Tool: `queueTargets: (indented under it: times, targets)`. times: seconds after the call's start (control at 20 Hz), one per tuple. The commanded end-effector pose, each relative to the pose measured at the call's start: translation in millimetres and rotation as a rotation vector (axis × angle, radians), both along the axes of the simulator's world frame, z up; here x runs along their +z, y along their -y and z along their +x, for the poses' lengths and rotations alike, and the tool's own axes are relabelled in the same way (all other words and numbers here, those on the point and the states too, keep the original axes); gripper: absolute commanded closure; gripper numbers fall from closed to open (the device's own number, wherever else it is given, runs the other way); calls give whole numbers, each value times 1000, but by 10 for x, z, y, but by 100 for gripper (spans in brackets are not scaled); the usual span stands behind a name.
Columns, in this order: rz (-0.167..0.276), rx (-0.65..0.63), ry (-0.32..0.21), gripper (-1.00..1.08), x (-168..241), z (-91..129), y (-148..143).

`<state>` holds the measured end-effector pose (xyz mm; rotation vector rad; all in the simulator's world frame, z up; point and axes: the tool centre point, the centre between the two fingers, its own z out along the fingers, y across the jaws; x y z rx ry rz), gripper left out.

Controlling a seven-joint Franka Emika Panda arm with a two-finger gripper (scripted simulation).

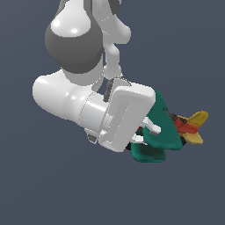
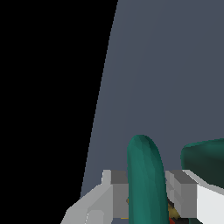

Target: Pick up the object and move it to a goal position.

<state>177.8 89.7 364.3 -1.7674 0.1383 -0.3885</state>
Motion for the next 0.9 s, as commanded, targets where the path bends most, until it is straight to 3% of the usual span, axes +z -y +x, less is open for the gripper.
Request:
queueTargets:
  times: [0.0,0.4,0.85]
  targets:
    - [2,0,4,108,301,11,-131]
    - [2,-1,5,108,950,63,-430]
    - [0,-1,4,108,1159,92,-526]
